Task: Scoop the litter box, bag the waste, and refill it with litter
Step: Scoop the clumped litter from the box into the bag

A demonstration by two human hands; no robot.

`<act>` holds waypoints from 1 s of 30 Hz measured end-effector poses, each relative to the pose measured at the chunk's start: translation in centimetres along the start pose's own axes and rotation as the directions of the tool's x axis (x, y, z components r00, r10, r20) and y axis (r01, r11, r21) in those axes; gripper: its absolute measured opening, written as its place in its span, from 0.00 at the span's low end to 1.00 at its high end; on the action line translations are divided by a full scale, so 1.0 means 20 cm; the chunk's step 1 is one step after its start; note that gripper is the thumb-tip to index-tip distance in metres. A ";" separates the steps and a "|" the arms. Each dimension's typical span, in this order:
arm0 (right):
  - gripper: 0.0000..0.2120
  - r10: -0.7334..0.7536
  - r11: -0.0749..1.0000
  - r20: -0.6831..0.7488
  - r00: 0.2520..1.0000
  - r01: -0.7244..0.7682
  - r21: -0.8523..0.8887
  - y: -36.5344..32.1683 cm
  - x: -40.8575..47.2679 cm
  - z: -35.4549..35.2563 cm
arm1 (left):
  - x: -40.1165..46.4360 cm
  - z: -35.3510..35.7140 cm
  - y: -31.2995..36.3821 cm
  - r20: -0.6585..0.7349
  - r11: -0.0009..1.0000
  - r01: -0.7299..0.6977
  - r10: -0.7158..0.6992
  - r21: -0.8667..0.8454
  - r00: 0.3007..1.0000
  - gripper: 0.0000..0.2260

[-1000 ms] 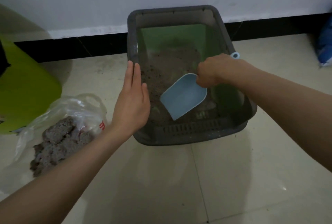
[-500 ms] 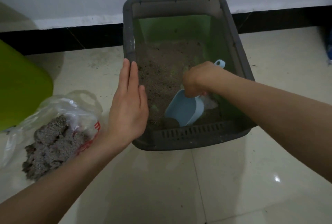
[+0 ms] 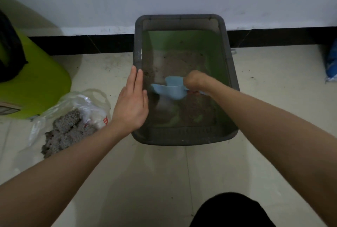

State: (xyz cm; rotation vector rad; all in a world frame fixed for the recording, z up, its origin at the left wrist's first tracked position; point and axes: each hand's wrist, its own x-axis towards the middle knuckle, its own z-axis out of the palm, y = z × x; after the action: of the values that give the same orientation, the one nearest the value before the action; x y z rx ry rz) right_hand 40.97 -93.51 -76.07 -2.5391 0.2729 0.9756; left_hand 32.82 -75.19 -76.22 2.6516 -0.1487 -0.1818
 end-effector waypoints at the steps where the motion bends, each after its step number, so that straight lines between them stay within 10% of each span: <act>1: 0.10 -0.022 1.000 -0.029 0.999 0.021 -0.017 0.01 -0.03 -0.04 | 0.00 0.00 0.00 0.007 1.000 -0.003 0.003 0.018 1.000 0.25; 6: 0.19 0.084 0.917 0.326 0.942 0.055 -0.395 -0.04 -0.17 -0.18 | 0.01 -0.09 -0.04 0.131 0.980 -0.075 0.051 0.183 0.990 0.27; 10: 0.19 0.112 0.871 0.325 0.939 0.065 -0.487 -0.05 -0.21 -0.16 | 0.04 -0.16 -0.07 0.232 0.983 -0.107 0.070 0.150 0.970 0.32; 22: 0.15 0.191 0.977 0.430 0.883 -0.215 0.007 -0.10 -0.15 0.04 | 0.03 -0.05 -0.13 0.095 0.976 -0.114 0.133 -0.183 0.987 0.33; 30: 0.17 0.120 0.990 0.058 0.991 -0.124 0.067 -0.14 -0.22 -0.17 | 0.02 -0.07 -0.13 0.108 0.964 -0.116 0.145 -0.239 0.984 0.33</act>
State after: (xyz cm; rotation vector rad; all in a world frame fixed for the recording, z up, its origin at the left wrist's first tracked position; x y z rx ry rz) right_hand 40.71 -92.26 -69.92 -2.4527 0.4432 1.0585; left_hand 33.57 -72.33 -76.28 2.3887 -0.3224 -0.3020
